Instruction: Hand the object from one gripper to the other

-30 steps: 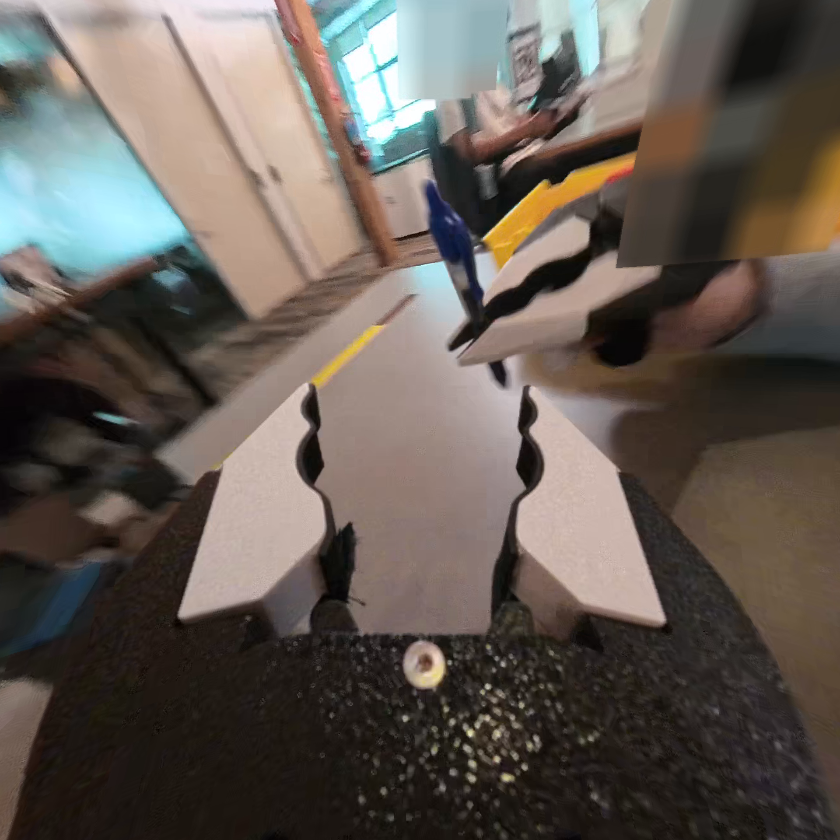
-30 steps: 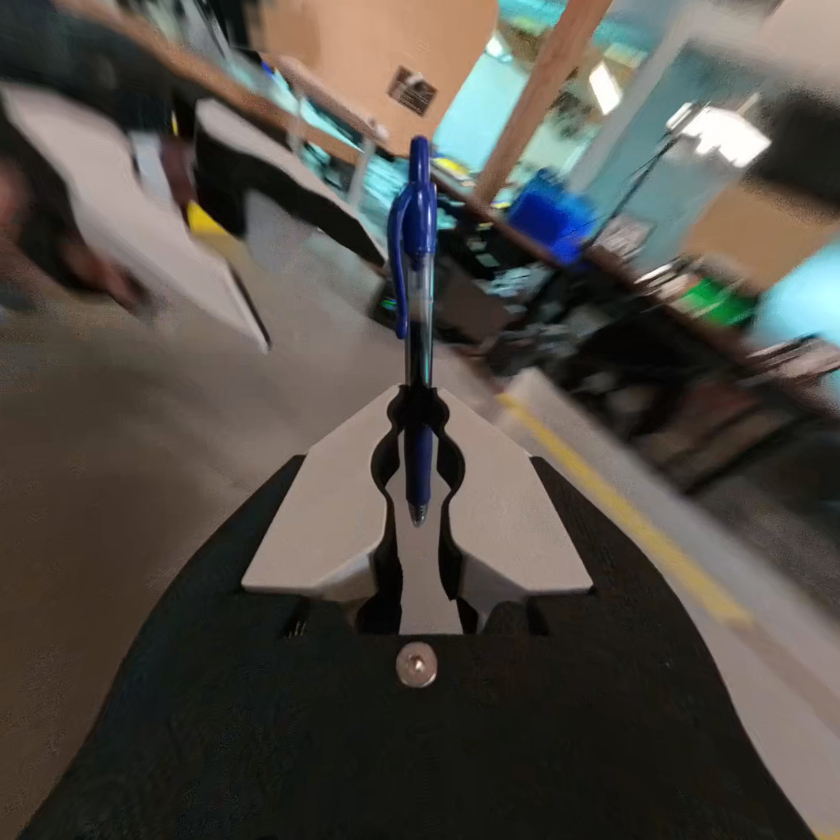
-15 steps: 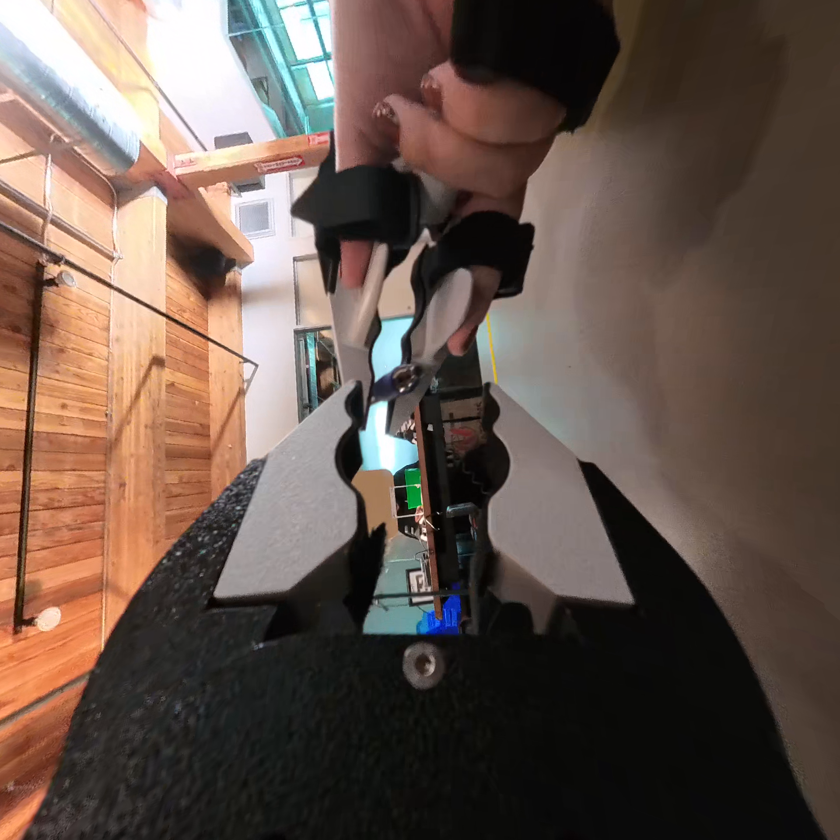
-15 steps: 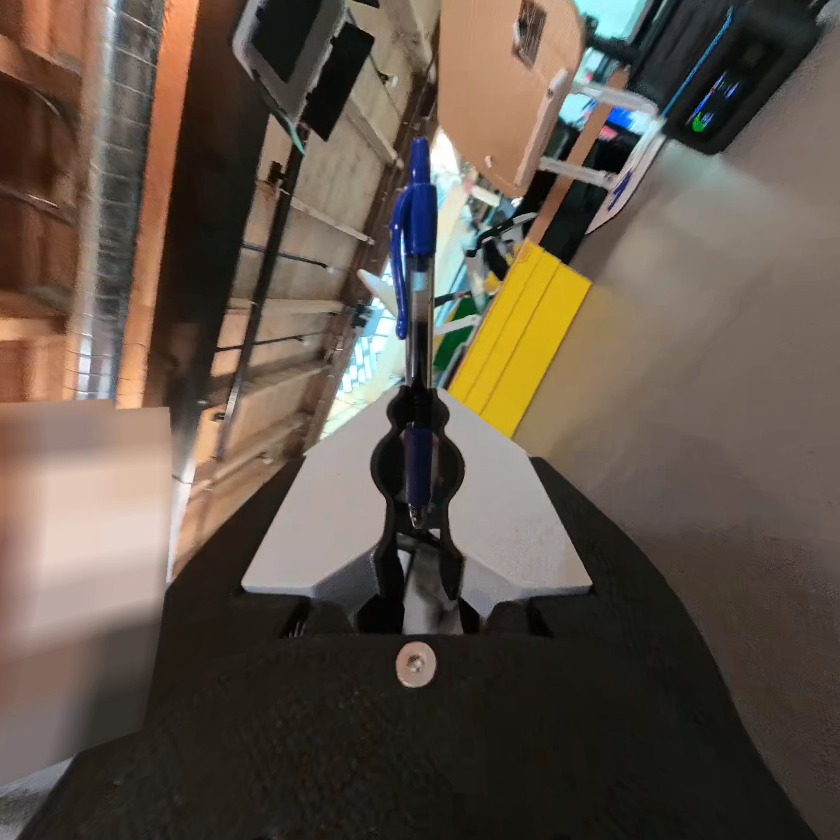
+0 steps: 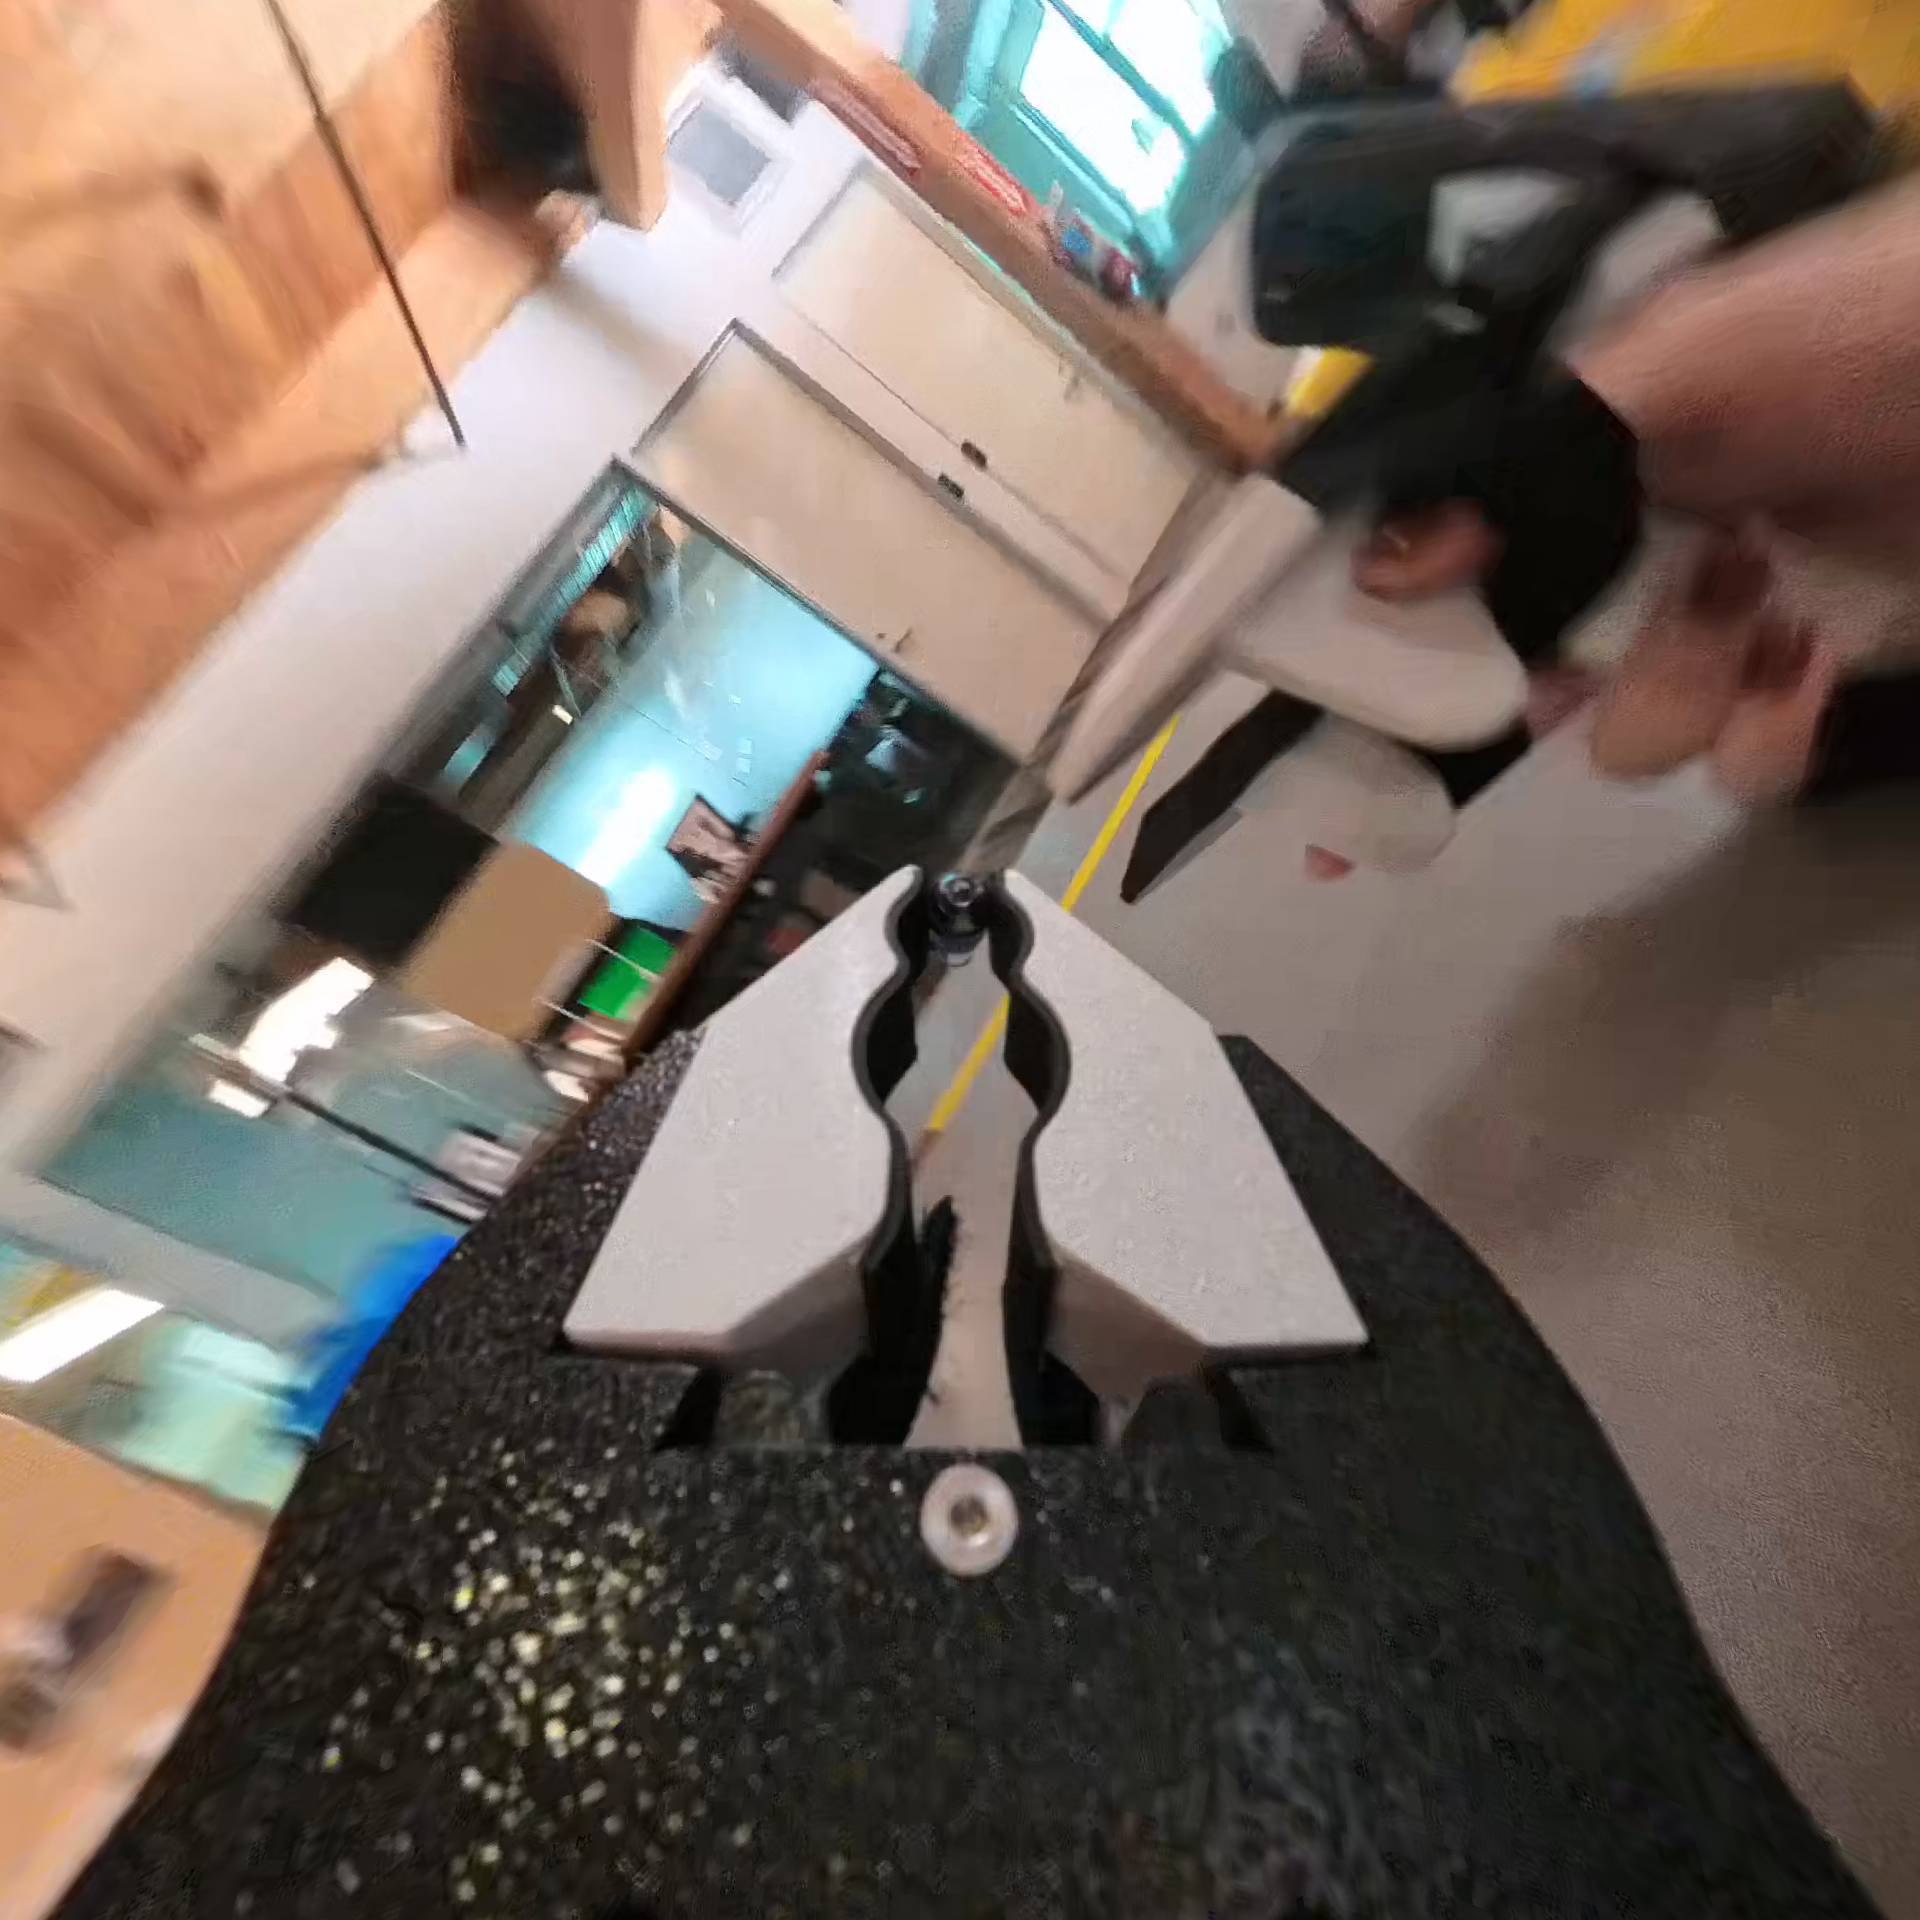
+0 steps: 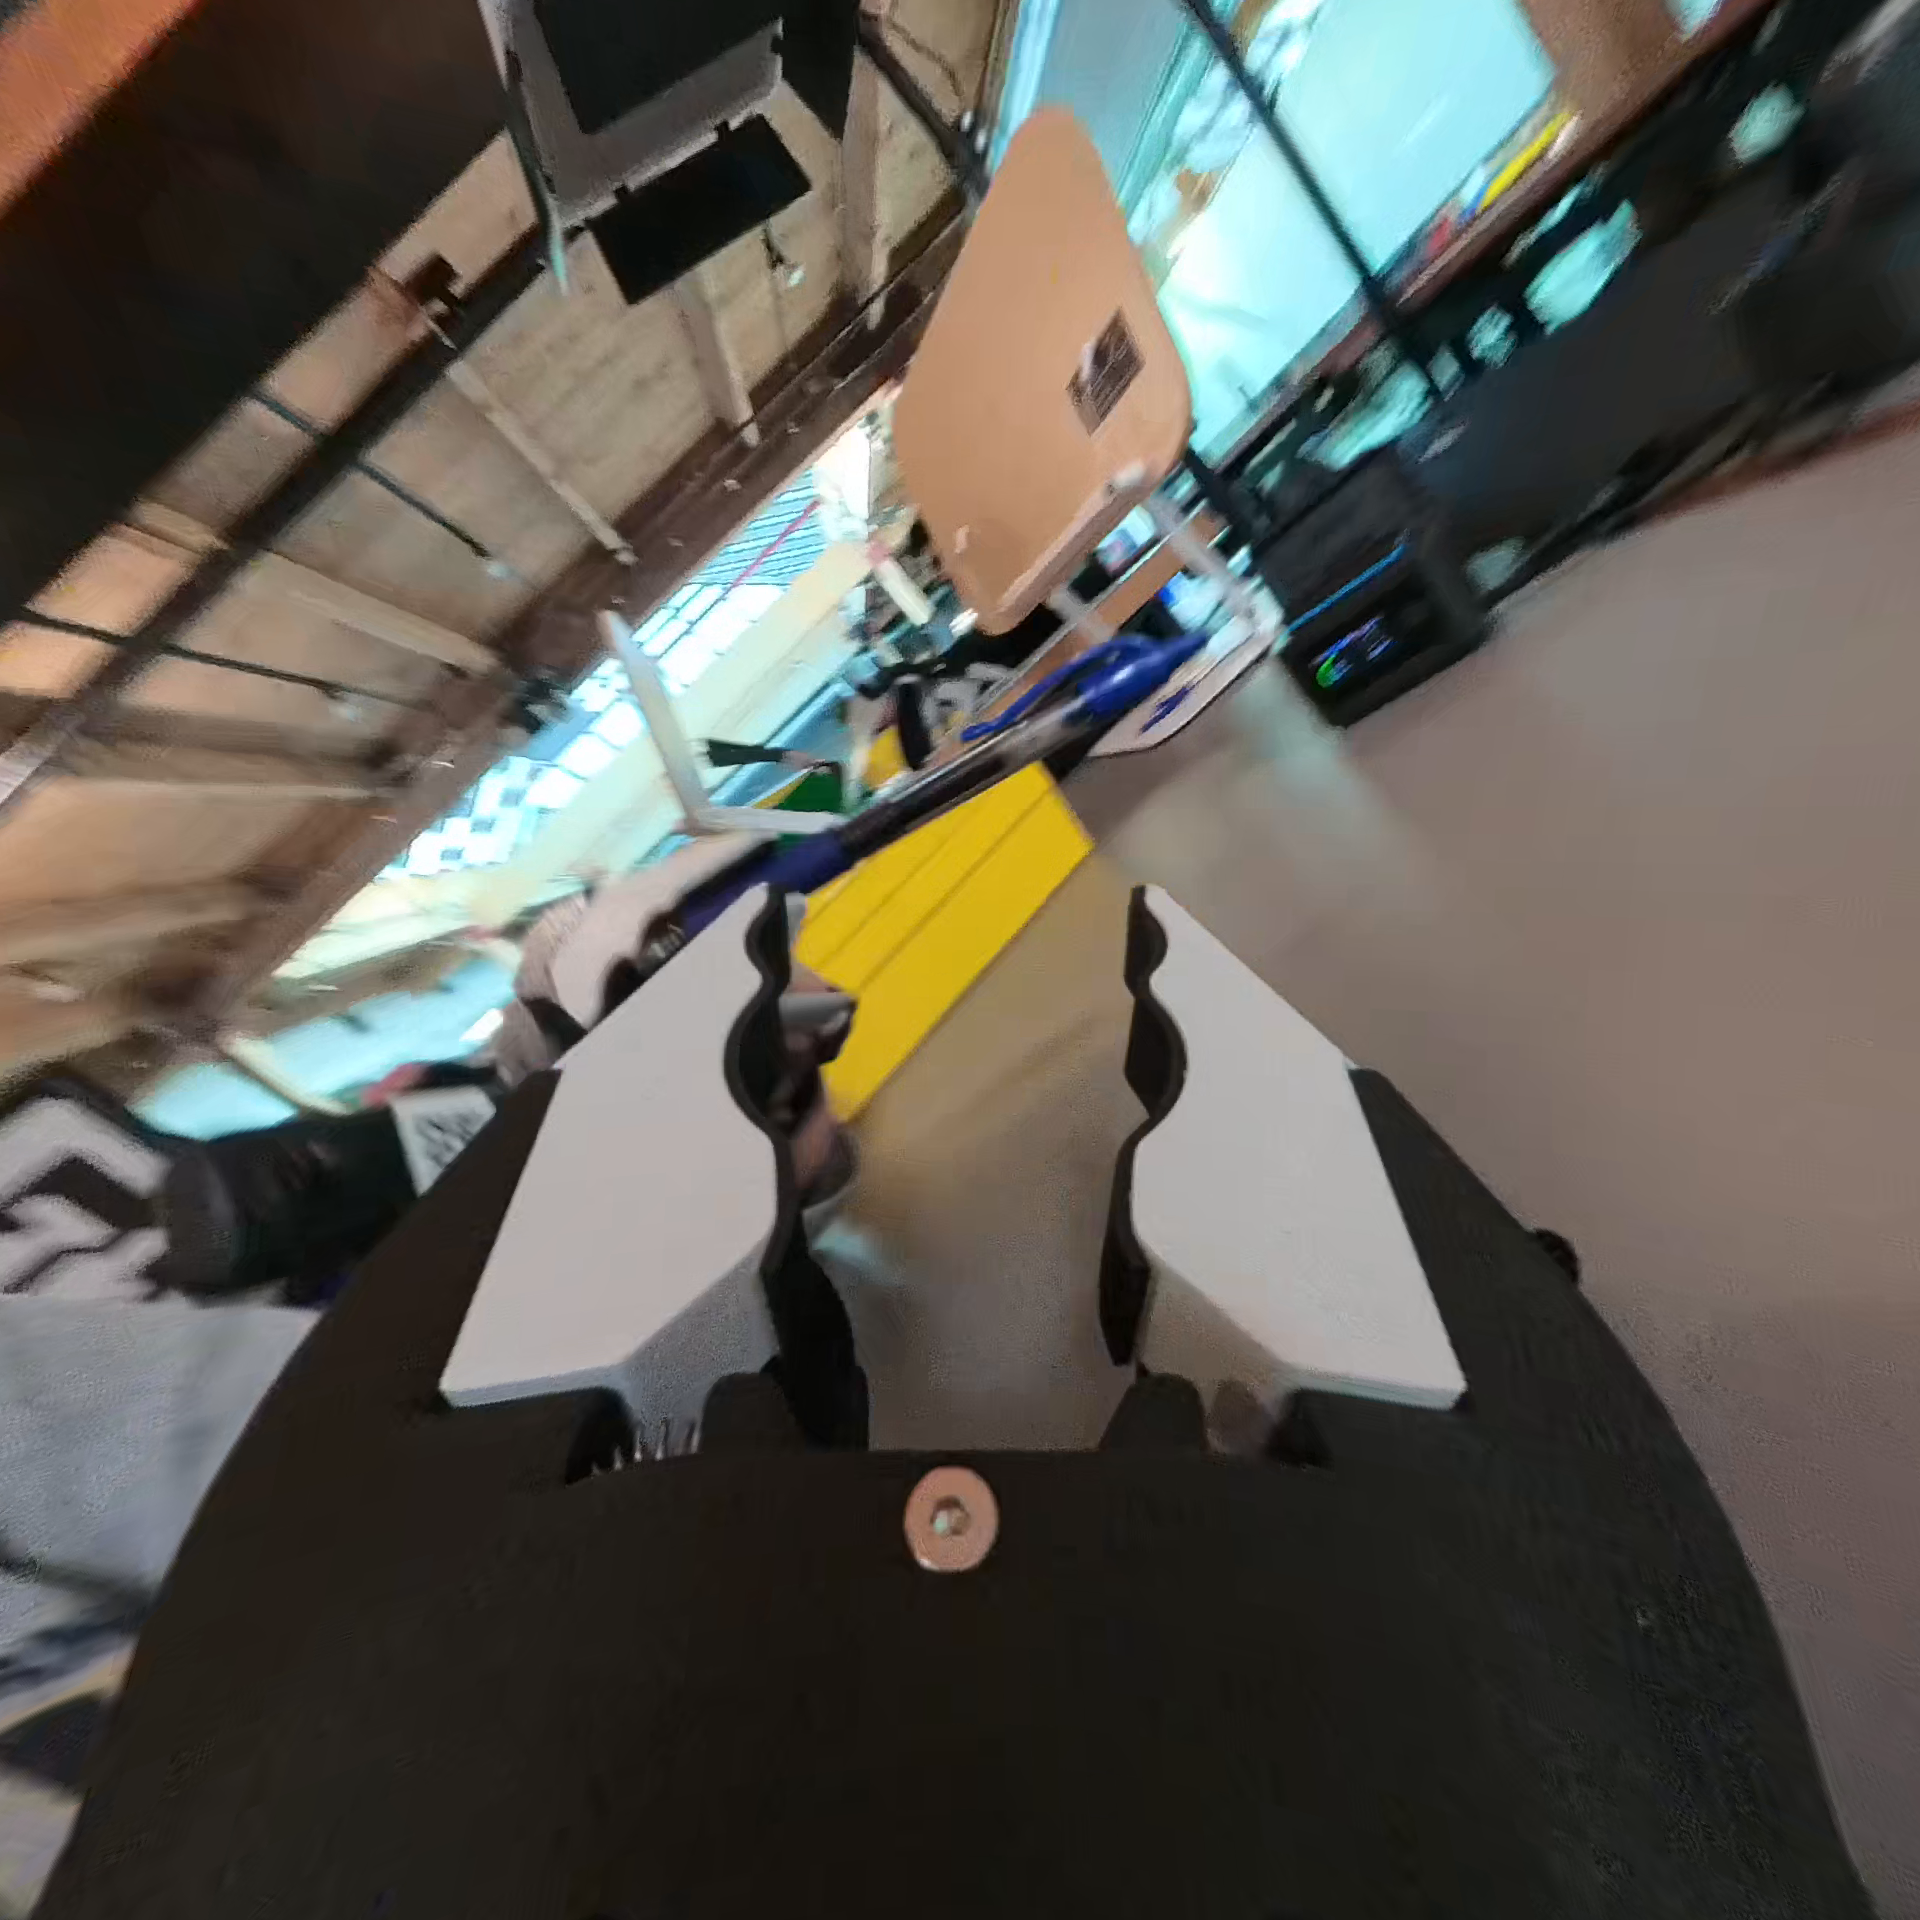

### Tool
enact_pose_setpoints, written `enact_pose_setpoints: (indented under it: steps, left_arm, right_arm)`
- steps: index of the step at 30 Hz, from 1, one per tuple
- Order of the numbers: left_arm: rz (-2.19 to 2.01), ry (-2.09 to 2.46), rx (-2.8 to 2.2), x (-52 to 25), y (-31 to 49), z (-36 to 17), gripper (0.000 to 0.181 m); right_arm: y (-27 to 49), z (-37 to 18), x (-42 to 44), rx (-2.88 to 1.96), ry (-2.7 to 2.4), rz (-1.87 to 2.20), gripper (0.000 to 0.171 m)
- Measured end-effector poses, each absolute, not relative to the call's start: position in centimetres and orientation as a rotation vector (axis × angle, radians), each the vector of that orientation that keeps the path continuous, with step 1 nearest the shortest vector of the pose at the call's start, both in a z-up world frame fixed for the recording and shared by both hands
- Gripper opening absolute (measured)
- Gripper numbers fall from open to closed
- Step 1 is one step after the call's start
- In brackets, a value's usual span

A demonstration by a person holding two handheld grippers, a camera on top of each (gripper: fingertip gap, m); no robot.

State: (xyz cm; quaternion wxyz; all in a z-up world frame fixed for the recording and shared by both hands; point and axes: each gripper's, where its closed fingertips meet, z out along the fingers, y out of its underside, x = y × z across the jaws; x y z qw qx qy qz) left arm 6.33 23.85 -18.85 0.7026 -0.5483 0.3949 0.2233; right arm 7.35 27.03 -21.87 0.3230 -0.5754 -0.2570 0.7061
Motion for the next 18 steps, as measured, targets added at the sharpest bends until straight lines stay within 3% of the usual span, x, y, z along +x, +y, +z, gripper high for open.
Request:
enact_pose_setpoints:
  steps: [9,11,14,18]
  left_arm:
    - [-0.471,0.472,-1.466,3.4,24.2,-18.8,0.008]
    - [-0.605,0.447,-1.471,3.6,24.0,-19.0,0.008]
    - [-0.892,0.412,-1.449,4.5,23.2,-18.6,0.008]
    - [-1.143,0.338,-1.416,4.5,22.9,-18.5,0.008]
  right_arm:
    - [28.2,-21.7,7.7,-1.117,-1.028,0.715,0.082]
    - [27.6,-22.7,7.1,-1.017,-1.165,0.448,0.075]
    - [27.4,-23.4,6.6,-0.879,-1.247,0.111,0.051]
    - [27.1,-22.5,6.7,-0.759,-1.244,-0.093,0.026]
